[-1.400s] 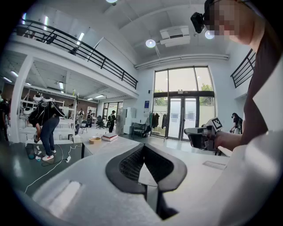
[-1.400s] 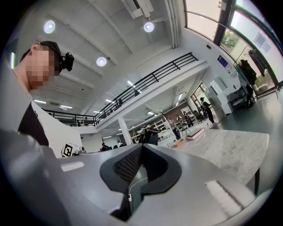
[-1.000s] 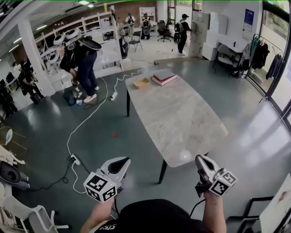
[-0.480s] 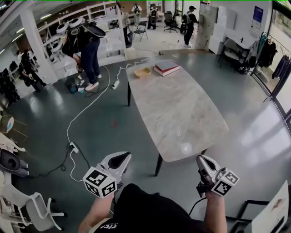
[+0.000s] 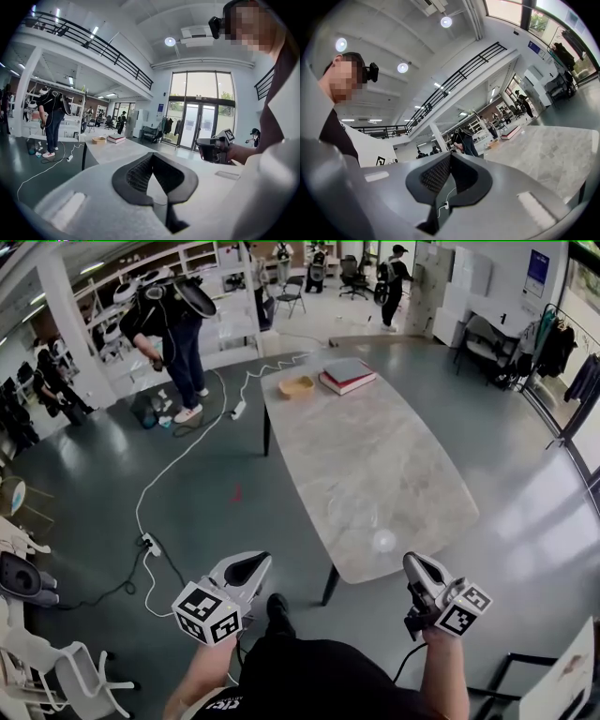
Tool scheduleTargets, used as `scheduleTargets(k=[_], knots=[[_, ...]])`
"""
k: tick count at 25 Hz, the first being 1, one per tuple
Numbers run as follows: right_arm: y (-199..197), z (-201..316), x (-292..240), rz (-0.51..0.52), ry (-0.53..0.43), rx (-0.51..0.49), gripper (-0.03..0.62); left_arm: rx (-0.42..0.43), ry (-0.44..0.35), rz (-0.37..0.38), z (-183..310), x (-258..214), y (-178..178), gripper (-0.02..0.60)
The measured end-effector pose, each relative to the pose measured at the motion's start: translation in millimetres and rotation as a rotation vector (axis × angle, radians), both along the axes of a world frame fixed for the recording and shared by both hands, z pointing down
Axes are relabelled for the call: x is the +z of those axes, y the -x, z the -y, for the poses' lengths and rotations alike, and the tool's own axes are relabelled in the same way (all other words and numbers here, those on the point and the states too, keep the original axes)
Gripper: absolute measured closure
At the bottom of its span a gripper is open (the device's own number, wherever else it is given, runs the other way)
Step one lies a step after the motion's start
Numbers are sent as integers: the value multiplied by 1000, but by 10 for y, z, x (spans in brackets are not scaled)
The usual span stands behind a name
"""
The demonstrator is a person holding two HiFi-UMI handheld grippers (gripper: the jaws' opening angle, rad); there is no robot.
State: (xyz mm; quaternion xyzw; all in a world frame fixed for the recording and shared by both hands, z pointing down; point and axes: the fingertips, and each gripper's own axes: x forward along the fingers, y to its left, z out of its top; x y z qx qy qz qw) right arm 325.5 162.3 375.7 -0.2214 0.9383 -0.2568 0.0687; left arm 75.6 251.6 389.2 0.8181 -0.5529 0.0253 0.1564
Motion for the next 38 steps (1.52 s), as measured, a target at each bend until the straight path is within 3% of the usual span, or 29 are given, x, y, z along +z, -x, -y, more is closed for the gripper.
scheduleTargets(k=[8,19,24,30,38], knots=[[866,444,152,-164,-48,-23,597,29,5,4,593,84,644,577],[1812,1068,316,-252,-42,27,594,110,-24,39,1196,86,1455,577],[1975,1234,500,-285,5,51,592,106,7,32,1281,255,1750,577],[2068,1492,698,-321,68,57,588,129,46,-17,1581,416,1817,577],[2028,2316,721,-265,83,102,588,197,26,56,2455,129,1709,577]])
